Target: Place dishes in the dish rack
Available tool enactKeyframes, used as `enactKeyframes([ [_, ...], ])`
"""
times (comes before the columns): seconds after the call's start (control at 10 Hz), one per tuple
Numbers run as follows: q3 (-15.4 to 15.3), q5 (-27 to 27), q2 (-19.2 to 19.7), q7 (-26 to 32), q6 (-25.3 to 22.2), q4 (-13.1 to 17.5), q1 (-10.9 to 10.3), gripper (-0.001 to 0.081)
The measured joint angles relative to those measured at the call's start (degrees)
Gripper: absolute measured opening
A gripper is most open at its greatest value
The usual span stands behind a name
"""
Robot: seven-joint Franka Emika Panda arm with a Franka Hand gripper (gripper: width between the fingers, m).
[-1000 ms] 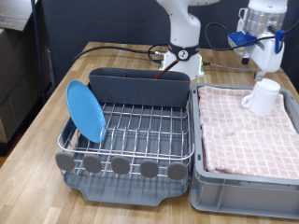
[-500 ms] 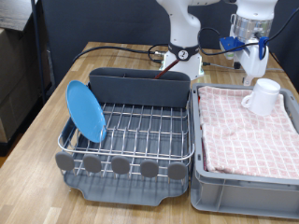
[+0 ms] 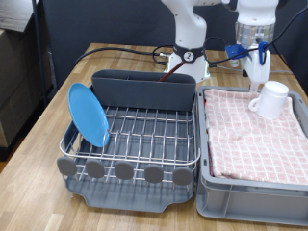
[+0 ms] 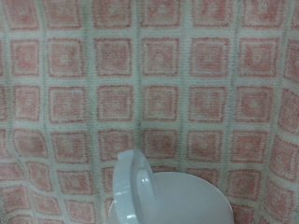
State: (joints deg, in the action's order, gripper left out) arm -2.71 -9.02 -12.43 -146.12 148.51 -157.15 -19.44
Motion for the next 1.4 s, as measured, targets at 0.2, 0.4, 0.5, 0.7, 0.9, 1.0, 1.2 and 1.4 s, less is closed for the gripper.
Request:
enactKeyframes([
  [0.2, 0.5, -4.0, 1.5, 2.5, 1.2, -0.1, -0.8, 0.0803],
  [0.4, 0.5, -7.2, 3.0, 4.5, 2.7, -0.1, -1.3, 0.0803],
  [0.5, 0.5, -8.8, 3.9, 5.6, 3.7, -0.1, -1.4, 0.0803],
  [0.7, 0.5, -11.7, 5.9, 7.7, 6.2, -0.1, -1.8, 0.0803],
  [0.9, 0.3, -15.9, 7.9, 10.3, 8.5, 0.0, -2.7, 0.0803],
  [1.0, 0.1, -18.0, 8.7, 11.7, 9.5, 0.0, -3.0, 0.0803],
  [1.2, -0.6, -19.6, 9.7, 12.6, 10.8, 0.1, -3.3, 0.072],
  [1.4, -1.2, -19.6, 9.9, 12.6, 11.1, 0.2, -3.3, 0.0559],
])
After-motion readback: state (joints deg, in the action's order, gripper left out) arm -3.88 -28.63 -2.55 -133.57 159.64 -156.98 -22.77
